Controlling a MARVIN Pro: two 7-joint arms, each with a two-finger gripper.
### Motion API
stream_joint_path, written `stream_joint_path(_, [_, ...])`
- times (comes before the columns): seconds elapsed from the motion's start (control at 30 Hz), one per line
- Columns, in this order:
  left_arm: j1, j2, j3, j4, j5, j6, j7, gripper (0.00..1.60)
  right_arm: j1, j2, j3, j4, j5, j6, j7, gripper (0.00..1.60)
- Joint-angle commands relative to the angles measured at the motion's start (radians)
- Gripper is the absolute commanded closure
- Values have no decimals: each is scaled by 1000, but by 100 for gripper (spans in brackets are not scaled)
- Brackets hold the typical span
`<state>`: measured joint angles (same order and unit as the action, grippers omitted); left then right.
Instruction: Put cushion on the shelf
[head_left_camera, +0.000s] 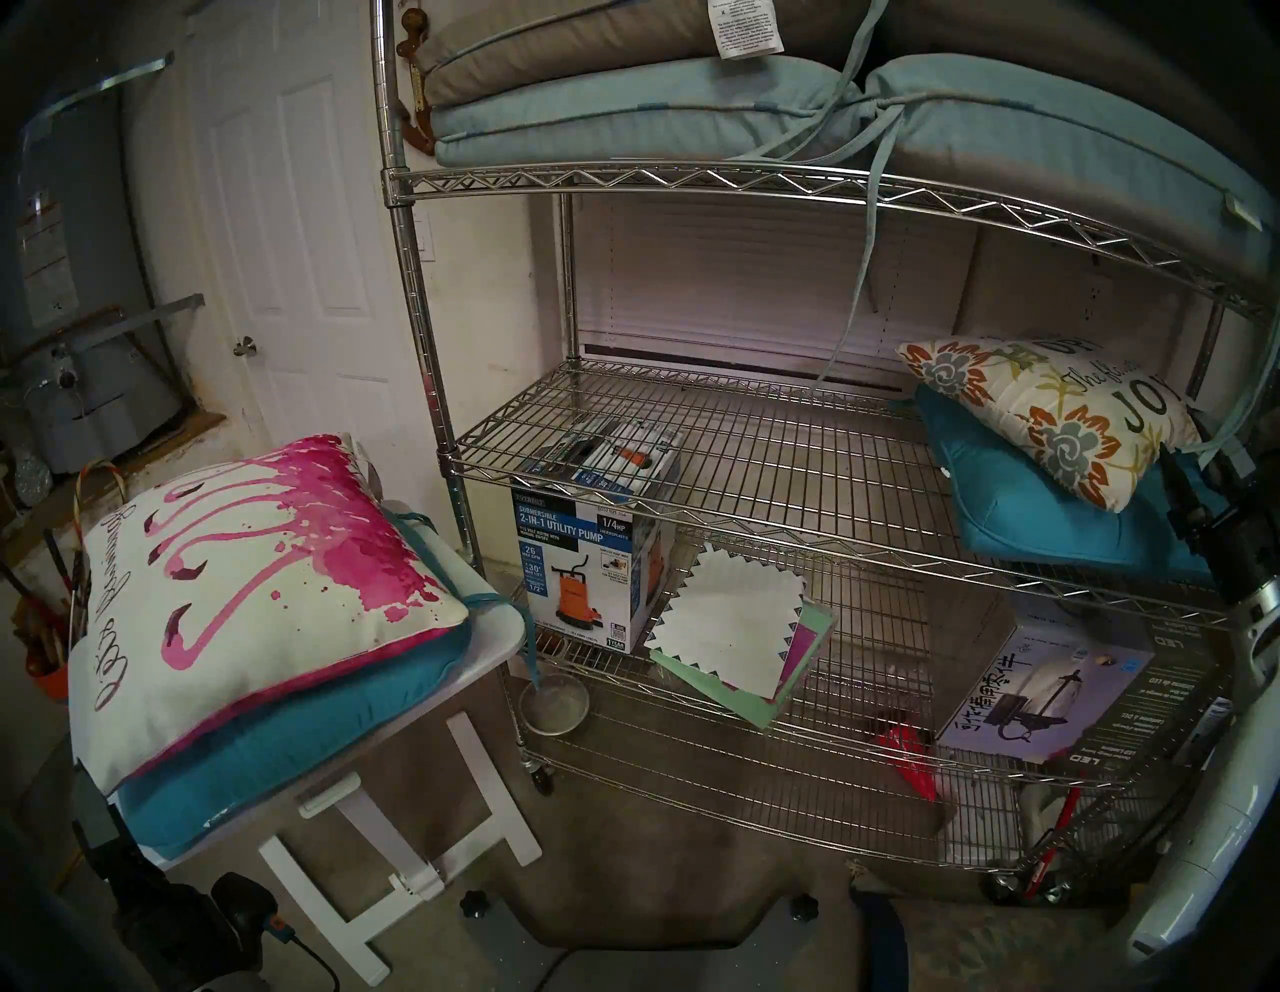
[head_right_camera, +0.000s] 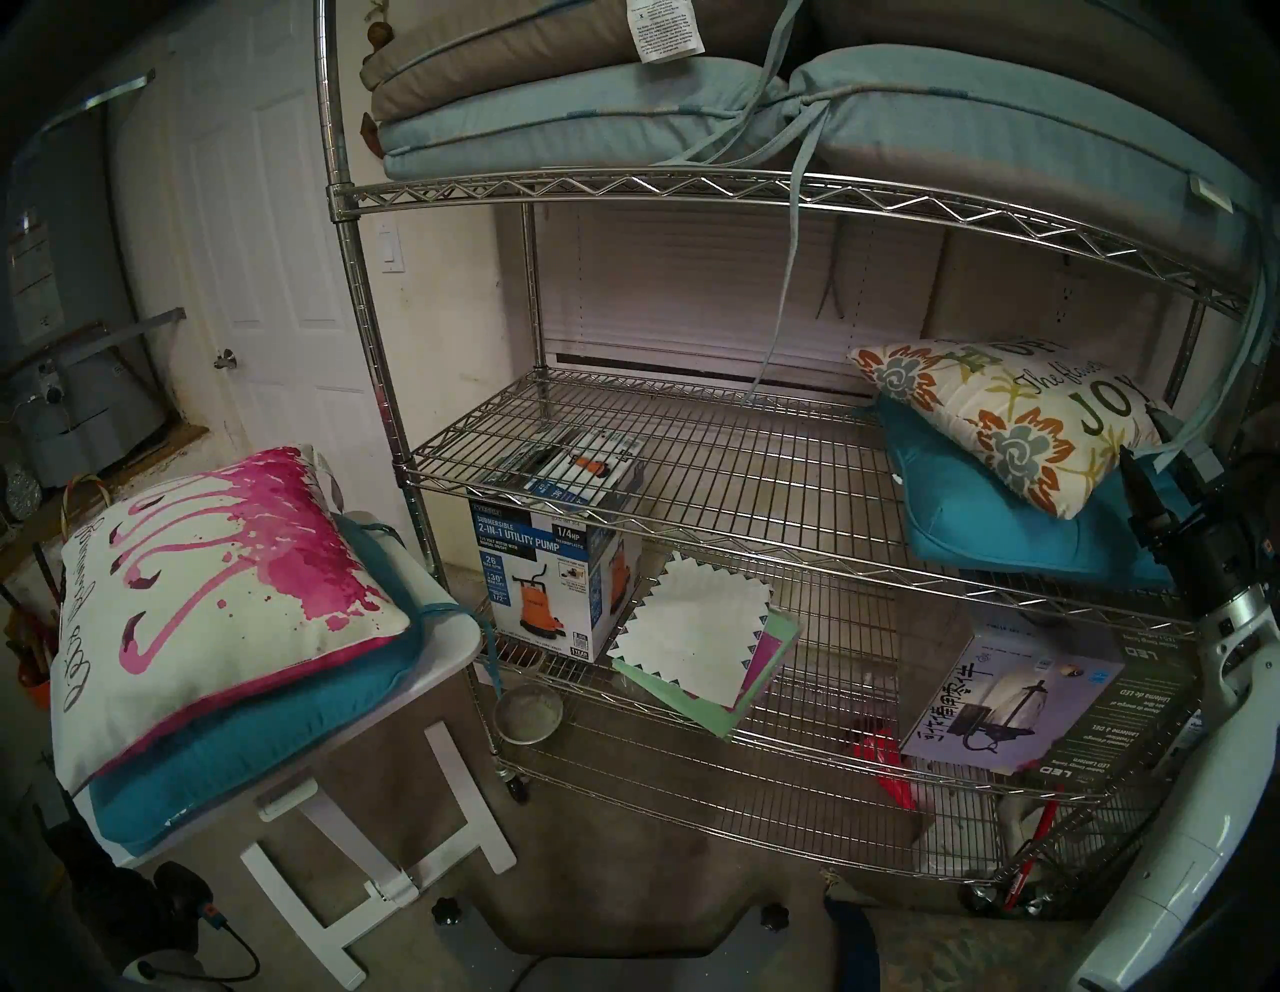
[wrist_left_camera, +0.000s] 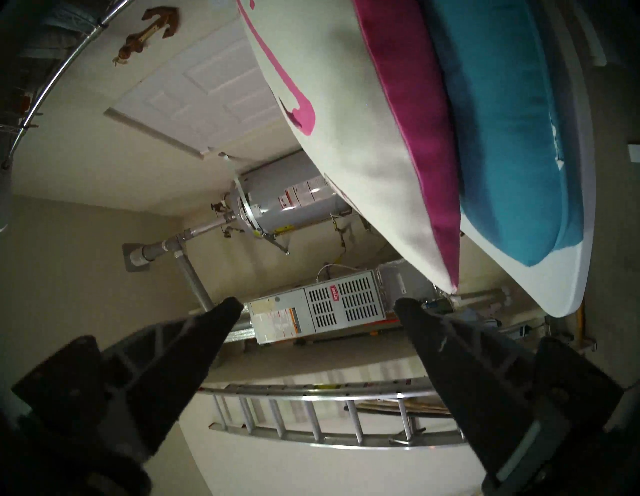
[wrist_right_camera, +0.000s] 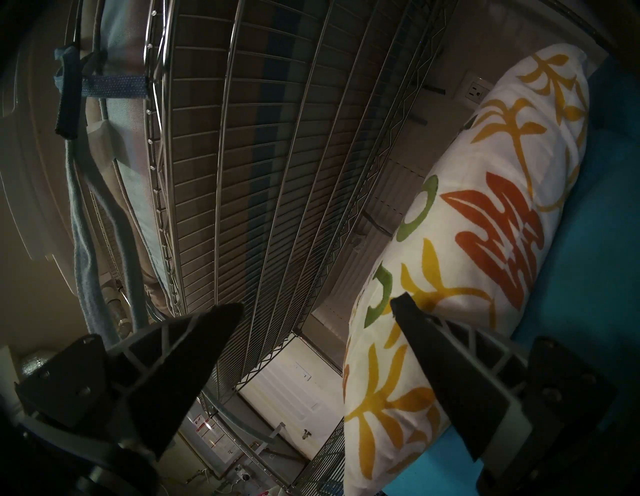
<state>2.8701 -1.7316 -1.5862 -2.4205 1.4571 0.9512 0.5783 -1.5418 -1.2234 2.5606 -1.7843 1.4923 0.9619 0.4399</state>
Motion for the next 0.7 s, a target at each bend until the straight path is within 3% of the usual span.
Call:
stream_joint_path(0.0, [10, -52, -23, -23, -51, 9, 43, 0, 5, 9, 2, -18, 12, -2, 8, 0])
stream_joint_path(0.17, [10, -52, -67, -23, -106, -13, 56, 0, 4, 10, 3, -20, 17, -2, 8, 0])
stream_joint_path(0.33, [9, -7, -126, -23, -163, -78, 47, 0, 3, 11, 3, -22, 23, -2, 7, 0])
stream_joint_path(0.67, [-162, 108, -158, -23, -193, -209, -6, 0, 1, 12, 3, -21, 29, -2, 5, 0])
